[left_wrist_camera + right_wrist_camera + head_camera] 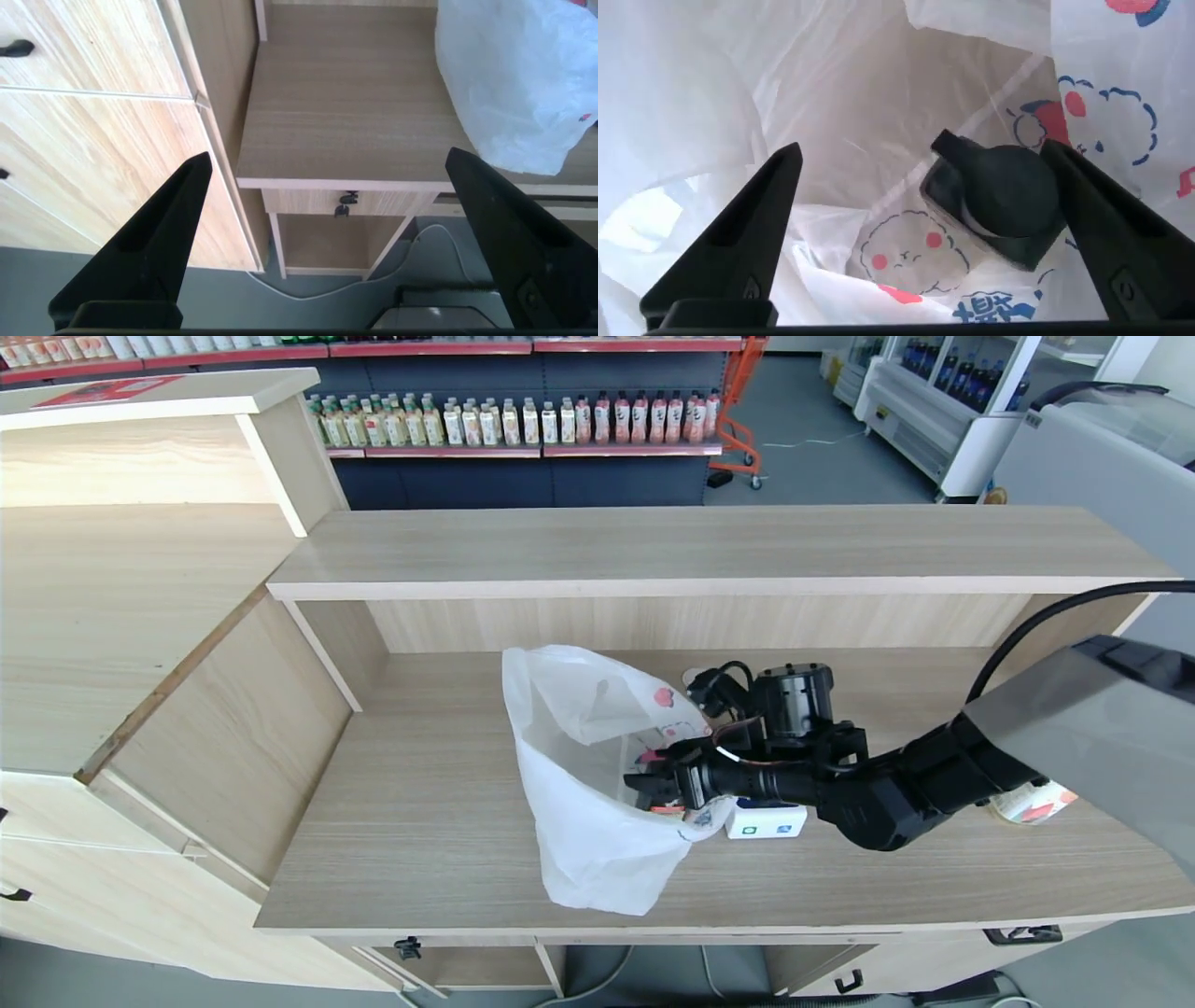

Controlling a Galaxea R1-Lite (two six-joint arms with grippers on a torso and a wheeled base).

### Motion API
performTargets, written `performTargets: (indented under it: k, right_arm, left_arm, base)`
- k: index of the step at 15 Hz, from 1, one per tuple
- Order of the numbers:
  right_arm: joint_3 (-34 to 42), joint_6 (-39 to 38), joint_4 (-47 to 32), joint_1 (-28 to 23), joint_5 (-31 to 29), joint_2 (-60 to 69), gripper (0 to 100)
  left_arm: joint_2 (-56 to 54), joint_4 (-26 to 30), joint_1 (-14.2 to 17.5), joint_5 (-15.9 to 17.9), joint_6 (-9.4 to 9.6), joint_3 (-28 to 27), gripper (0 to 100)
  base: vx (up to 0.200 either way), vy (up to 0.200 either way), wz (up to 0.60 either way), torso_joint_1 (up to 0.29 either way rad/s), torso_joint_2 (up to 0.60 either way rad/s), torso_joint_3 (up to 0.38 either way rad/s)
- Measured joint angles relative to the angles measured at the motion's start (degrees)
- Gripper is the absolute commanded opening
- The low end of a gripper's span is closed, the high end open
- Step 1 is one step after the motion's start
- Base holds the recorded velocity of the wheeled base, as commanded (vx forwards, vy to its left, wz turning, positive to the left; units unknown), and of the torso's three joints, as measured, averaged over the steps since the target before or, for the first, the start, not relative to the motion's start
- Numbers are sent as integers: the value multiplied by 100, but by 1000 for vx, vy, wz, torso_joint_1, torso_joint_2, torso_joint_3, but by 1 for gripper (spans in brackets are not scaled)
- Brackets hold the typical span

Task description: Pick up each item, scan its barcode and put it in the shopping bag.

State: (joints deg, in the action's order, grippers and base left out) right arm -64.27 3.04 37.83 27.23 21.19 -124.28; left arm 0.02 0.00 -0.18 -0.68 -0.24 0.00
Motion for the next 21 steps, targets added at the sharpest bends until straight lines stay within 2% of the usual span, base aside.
performTargets:
  k: [2, 4, 9, 11, 13, 16, 18, 21]
  right_arm:
    - [-9, -1020, -9, -30, 18, 315, 100]
    - [11, -1660, -15, -61, 67, 697, 100]
    - [432, -1871, -358, -417, 82, 1869, 100]
    - [862, -1645, -762, -784, 2, 2682, 100]
    - [1670, -1291, -1158, -1318, -332, 3810, 100]
    - [3613, -974, -1498, -2026, -1079, 5938, 100]
    - [4737, -805, -1734, -2302, -1435, 7484, 100]
    - [5736, -599, -2864, -2603, -1830, 9791, 100]
  left_arm:
    - [0, 0, 0, 0, 2, 0, 100]
    - [0, 0, 0, 0, 0, 0, 100]
    - [0, 0, 0, 2, 0, 0, 100]
    - [0, 0, 0, 0, 2, 0, 100]
    - [0, 0, 0, 0, 0, 0, 100]
    - [0, 0, 2, 0, 0, 0, 100]
    - [0, 0, 0, 0, 0, 0, 100]
    - [0, 0, 0, 0, 2, 0, 100]
  base:
    - [0, 0, 0, 0, 0, 0]
    - [0, 0, 0, 0, 0, 0]
    - [0, 0, 0, 0, 0, 0]
    - [0, 0, 0, 0, 0, 0]
    - [0, 0, 0, 0, 0, 0]
    - [0, 0, 0, 0, 0, 0]
    - [0, 0, 0, 0, 0, 0]
    - [0, 0, 0, 0, 0, 0]
